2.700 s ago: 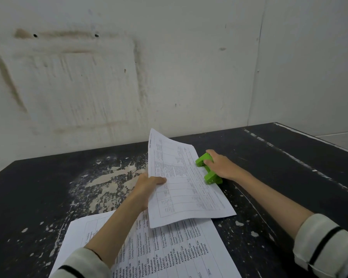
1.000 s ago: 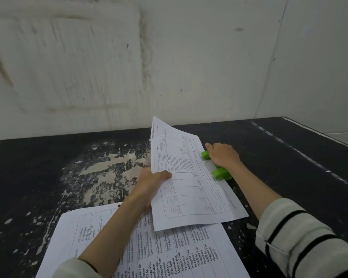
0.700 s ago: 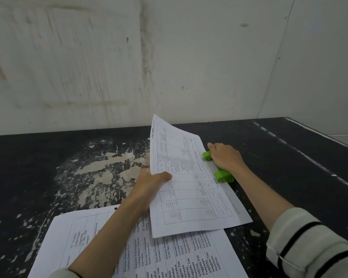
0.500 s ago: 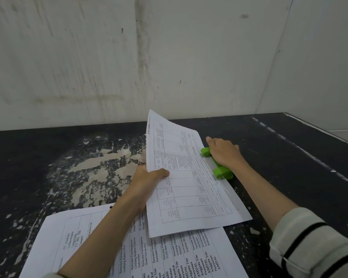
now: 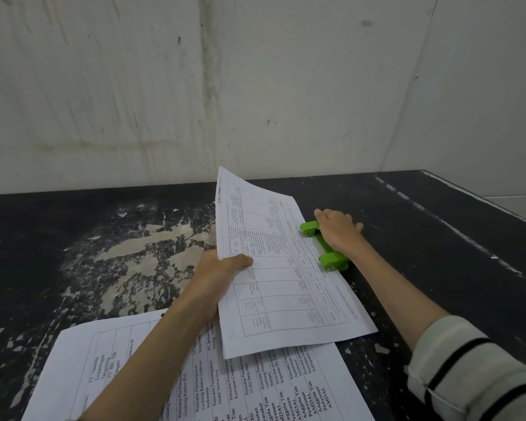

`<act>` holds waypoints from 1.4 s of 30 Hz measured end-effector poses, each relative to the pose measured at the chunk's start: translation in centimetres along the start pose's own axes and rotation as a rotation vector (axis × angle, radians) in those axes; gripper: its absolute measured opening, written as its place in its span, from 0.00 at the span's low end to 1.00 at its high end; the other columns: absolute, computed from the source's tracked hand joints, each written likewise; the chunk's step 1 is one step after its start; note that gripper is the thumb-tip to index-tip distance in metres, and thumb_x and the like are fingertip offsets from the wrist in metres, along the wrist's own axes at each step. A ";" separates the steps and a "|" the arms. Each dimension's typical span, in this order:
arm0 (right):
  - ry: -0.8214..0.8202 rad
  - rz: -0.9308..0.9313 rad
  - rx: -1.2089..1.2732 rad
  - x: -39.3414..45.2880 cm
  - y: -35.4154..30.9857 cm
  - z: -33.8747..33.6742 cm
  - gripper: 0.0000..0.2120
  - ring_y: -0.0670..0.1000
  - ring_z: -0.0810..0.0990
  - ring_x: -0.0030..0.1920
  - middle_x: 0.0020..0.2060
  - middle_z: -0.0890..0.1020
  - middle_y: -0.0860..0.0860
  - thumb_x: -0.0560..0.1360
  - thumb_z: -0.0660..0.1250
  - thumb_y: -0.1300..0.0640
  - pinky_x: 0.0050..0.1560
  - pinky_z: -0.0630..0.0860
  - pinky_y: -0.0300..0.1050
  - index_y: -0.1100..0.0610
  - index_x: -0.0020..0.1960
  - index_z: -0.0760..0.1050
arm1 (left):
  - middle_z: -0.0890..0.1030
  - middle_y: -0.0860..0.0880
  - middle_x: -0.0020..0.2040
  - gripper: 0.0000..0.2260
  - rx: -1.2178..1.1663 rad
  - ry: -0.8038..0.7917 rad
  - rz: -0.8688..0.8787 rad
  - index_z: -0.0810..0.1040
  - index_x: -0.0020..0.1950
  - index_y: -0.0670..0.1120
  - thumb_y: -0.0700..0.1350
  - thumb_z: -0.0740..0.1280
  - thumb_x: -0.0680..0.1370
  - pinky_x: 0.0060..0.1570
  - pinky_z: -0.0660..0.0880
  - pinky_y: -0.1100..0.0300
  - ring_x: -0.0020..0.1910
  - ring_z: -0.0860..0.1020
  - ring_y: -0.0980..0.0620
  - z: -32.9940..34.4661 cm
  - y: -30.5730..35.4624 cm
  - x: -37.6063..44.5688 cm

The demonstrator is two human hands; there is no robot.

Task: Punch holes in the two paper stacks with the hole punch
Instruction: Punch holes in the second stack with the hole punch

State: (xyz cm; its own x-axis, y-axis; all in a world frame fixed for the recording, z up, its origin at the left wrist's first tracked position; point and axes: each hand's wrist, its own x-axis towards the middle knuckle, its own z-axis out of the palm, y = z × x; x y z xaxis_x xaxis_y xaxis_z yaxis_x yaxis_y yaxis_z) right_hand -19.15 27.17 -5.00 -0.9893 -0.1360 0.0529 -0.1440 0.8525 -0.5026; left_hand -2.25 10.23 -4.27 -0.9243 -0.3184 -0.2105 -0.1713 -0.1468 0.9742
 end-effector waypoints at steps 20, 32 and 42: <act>0.114 -0.022 -0.078 0.1 1.0 1.0 0.16 0.56 0.69 0.58 0.46 0.71 0.53 0.81 0.47 0.51 0.63 0.59 0.56 0.57 0.48 0.71 | 0.83 0.48 0.42 0.09 -0.001 -0.010 0.019 0.79 0.41 0.48 0.35 0.66 0.75 0.38 0.79 0.55 0.42 0.82 0.47 -0.1 -0.3 0.4; 0.017 0.016 -0.158 -0.6 -0.8 -0.3 0.23 0.60 0.69 0.64 0.62 0.74 0.60 0.81 0.44 0.50 0.65 0.63 0.57 0.61 0.61 0.72 | 0.82 0.42 0.53 0.13 0.041 0.005 -0.013 0.77 0.59 0.40 0.35 0.65 0.75 0.37 0.79 0.56 0.44 0.82 0.46 0.0 0.2 -0.2; -0.134 0.010 -0.149 -0.6 -2.8 -1.4 0.18 0.61 0.73 0.61 0.53 0.76 0.60 0.80 0.48 0.46 0.63 0.69 0.56 0.58 0.41 0.66 | 0.81 0.41 0.55 0.14 0.016 0.000 -0.029 0.75 0.61 0.38 0.35 0.64 0.75 0.38 0.80 0.55 0.46 0.82 0.45 0.0 0.1 -0.1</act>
State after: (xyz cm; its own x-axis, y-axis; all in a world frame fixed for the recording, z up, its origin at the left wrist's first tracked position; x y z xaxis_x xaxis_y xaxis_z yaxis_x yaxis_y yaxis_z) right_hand -18.19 25.55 -2.44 -0.9802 -0.1844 -0.0724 -0.1455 0.9181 -0.3687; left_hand -2.23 10.26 -4.13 -0.9190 -0.3139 -0.2387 -0.2033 -0.1414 0.9688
